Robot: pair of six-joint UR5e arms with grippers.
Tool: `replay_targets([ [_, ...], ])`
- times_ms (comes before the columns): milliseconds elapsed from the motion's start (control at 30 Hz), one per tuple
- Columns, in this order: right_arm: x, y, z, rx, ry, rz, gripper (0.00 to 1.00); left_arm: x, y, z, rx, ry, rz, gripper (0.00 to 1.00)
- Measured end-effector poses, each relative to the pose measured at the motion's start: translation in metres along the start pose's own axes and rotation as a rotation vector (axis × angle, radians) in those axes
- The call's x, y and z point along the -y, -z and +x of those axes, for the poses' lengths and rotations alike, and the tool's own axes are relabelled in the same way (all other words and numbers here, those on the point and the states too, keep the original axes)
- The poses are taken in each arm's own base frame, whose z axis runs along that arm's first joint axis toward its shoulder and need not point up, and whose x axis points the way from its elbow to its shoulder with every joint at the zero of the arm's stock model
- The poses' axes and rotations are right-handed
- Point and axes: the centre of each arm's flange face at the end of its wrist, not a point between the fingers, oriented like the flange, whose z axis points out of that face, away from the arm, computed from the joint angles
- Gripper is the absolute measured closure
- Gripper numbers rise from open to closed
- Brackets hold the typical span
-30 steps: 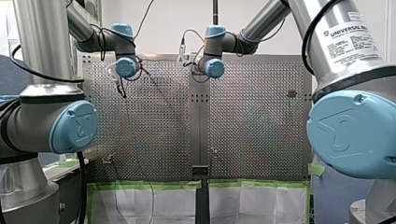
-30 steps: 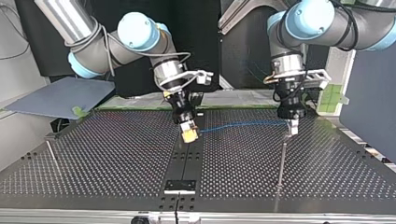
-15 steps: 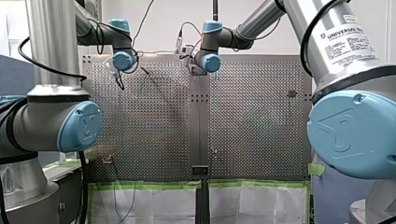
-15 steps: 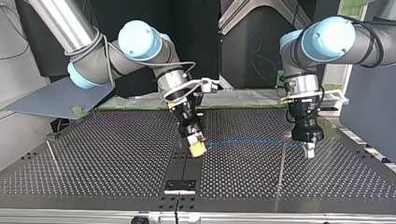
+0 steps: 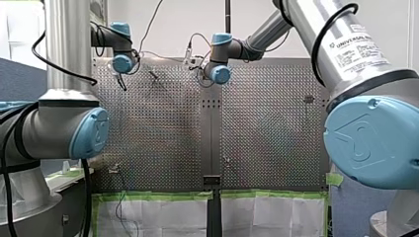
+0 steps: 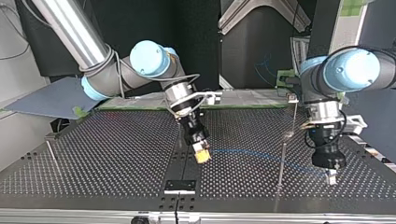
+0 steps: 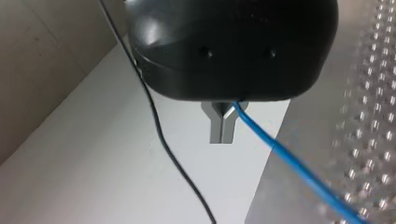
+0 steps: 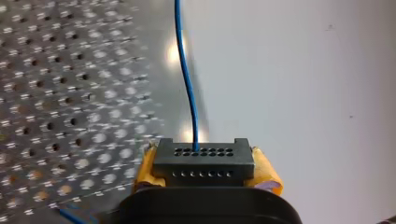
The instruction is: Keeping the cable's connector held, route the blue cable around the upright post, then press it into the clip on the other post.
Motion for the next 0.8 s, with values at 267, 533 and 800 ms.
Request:
replay_targets([
  [267,-0.006,0.003,-0.040,0.051,0.003,-0.007,1.00,-0.034,-0.020,0.019,-0.030,0.003,0.003,1.00],
  [533,-0.009,0.004,-0.050,0.062,0.005,-0.012,1.00,-0.049,-0.021,0.053,-0.094,0.010,-0.006,1.00],
  [800,-0.012,0.005,-0.055,0.072,0.006,-0.016,1.00,-0.047,-0.020,0.064,-0.118,0.029,0.007,1.00],
])
